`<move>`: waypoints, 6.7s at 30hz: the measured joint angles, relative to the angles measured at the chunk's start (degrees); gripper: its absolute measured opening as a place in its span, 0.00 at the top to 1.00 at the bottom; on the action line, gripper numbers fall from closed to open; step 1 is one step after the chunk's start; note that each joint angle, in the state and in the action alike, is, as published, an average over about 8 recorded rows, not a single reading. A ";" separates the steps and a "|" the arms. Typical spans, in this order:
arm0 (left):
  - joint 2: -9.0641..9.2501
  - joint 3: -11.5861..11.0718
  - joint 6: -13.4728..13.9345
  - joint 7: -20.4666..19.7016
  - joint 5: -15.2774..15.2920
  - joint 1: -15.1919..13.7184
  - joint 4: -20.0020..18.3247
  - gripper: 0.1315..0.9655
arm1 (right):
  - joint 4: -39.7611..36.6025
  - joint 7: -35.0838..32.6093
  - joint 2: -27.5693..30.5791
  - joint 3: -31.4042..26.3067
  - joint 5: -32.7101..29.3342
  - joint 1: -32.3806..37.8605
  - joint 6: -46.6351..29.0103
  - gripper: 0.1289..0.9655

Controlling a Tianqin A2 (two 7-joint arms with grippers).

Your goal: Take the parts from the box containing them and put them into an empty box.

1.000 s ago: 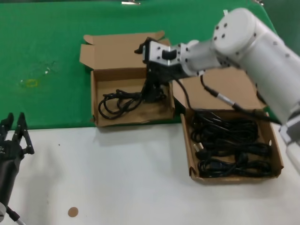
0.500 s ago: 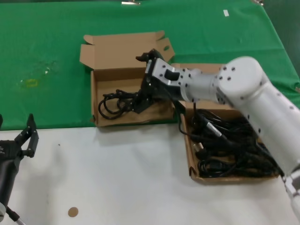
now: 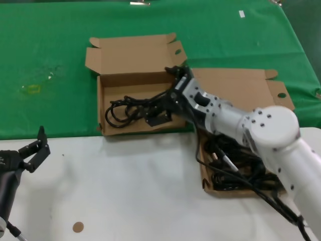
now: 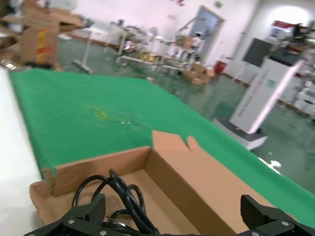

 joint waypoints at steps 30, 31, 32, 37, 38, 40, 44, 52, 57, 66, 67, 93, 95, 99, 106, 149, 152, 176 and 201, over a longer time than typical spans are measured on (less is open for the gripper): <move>0.00 0.00 0.00 -0.02 -0.01 0.00 0.00 0.00 | 28.12 5.08 4.67 13.91 13.27 -31.60 20.17 0.00; 0.00 0.00 0.00 -0.02 -0.01 0.00 0.00 0.00 | 29.07 5.25 4.83 14.38 13.72 -32.66 20.85 0.00; 0.00 0.00 0.00 -0.02 -0.01 0.00 0.00 0.00 | 29.99 5.42 4.98 14.83 14.15 -33.69 21.51 0.00; 0.00 0.00 0.00 -0.02 -0.01 0.00 0.00 0.00 | 33.80 6.11 5.60 16.70 15.95 -37.92 24.24 0.00; 0.00 0.00 0.00 -0.02 -0.01 0.00 0.00 0.00 | 34.23 6.19 5.68 16.91 16.15 -38.40 24.55 0.00; 0.00 0.00 0.00 -0.02 -0.01 0.00 0.00 0.00 | 34.78 6.29 5.77 17.18 16.41 -39.02 24.94 0.00; 0.00 0.00 0.00 -0.02 -0.01 0.00 0.00 0.00 | 35.02 6.33 5.81 17.30 16.52 -39.28 25.11 0.00; 0.00 0.00 0.00 -0.01 -0.01 0.00 0.00 0.00 | 35.03 6.33 5.81 17.30 16.53 -39.30 25.12 0.00; 0.00 0.00 0.00 -0.01 -0.01 0.00 0.00 0.00 | 35.03 6.33 5.81 17.30 16.53 -39.30 25.12 0.00; 0.00 0.00 0.00 -0.01 -0.01 0.00 0.00 0.00 | 35.03 6.33 5.81 17.30 16.53 -39.30 25.12 0.00; 0.00 0.00 0.00 -0.01 -0.01 0.00 0.00 0.00 | 35.03 6.33 5.81 17.30 16.53 -39.30 25.12 0.00; 0.00 0.00 0.00 -0.01 -0.01 0.00 0.00 0.00 | 35.03 6.33 5.81 17.30 16.53 -39.30 25.12 0.00; 0.00 0.00 0.00 -0.01 -0.01 0.00 0.00 0.00 | 35.03 6.33 5.81 17.30 16.53 -39.30 25.12 0.00; 0.00 0.00 0.00 -0.01 -0.01 0.00 0.00 0.00 | 35.03 6.33 5.81 17.30 16.53 -39.30 25.12 0.00; 0.00 0.00 0.00 -0.01 -0.01 0.00 0.00 0.00 | 35.03 6.33 5.81 17.30 16.53 -39.30 25.12 0.00; 0.00 0.00 0.00 -0.01 -0.01 0.00 0.00 0.00 | 35.03 6.33 5.81 17.30 16.53 -39.29 25.12 0.00; 0.00 0.00 0.00 -0.01 -0.01 0.00 0.00 0.00 | 35.03 6.33 5.81 17.30 16.53 -39.29 25.12 0.00; 0.00 0.00 0.00 -0.01 -0.01 0.00 0.00 0.00 | 35.03 6.33 5.81 17.30 16.53 -39.29 25.12 0.00; 0.00 0.00 0.00 -0.01 -0.01 0.00 0.00 0.00 | 35.03 6.33 5.81 17.30 16.53 -39.29 25.12 0.00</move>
